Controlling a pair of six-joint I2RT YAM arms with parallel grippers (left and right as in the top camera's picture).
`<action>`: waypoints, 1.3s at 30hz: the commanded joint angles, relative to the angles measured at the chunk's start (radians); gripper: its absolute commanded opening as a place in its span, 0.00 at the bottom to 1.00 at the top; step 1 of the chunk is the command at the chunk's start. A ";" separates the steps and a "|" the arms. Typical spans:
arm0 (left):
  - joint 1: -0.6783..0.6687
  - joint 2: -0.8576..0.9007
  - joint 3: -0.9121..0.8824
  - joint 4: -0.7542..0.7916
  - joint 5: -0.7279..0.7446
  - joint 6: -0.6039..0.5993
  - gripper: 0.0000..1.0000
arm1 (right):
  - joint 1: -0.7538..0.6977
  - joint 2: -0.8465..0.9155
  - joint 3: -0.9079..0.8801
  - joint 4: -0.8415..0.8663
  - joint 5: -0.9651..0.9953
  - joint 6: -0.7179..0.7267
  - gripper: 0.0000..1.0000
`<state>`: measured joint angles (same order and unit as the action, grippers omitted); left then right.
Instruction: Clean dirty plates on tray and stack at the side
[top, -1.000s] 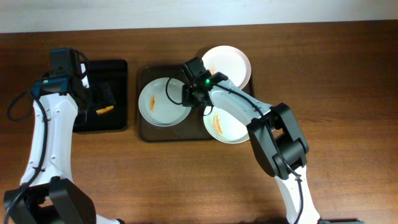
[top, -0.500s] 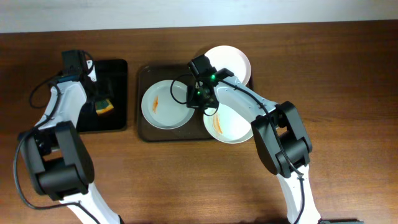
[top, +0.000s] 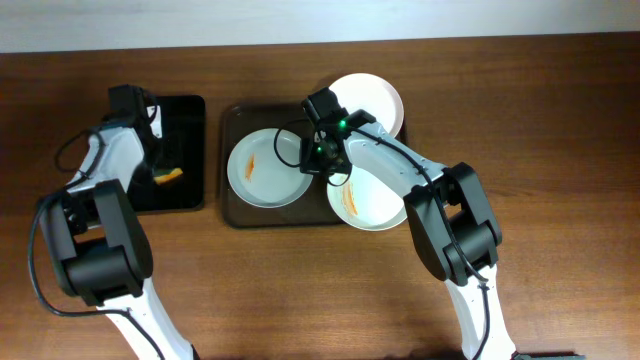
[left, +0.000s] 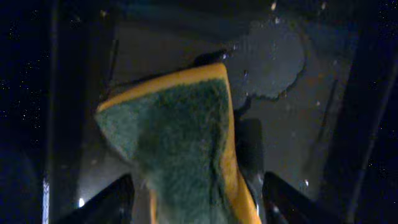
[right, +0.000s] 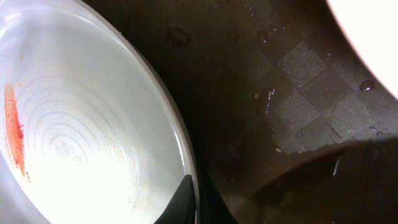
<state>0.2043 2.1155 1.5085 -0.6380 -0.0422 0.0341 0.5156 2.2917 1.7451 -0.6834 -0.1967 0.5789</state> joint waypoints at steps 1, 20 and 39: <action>0.003 0.005 0.170 -0.130 -0.019 0.006 0.64 | -0.006 0.010 -0.011 -0.007 0.074 -0.005 0.04; 0.013 0.072 0.156 -0.205 -0.032 -0.026 0.01 | -0.019 0.010 -0.011 -0.021 0.033 -0.006 0.05; -0.021 -0.040 0.333 -0.400 0.246 0.161 0.01 | -0.072 0.010 -0.011 -0.028 -0.175 -0.100 0.05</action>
<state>0.1833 2.0979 1.8282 -1.0443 0.1810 0.1944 0.4446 2.2936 1.7428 -0.7078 -0.3504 0.4923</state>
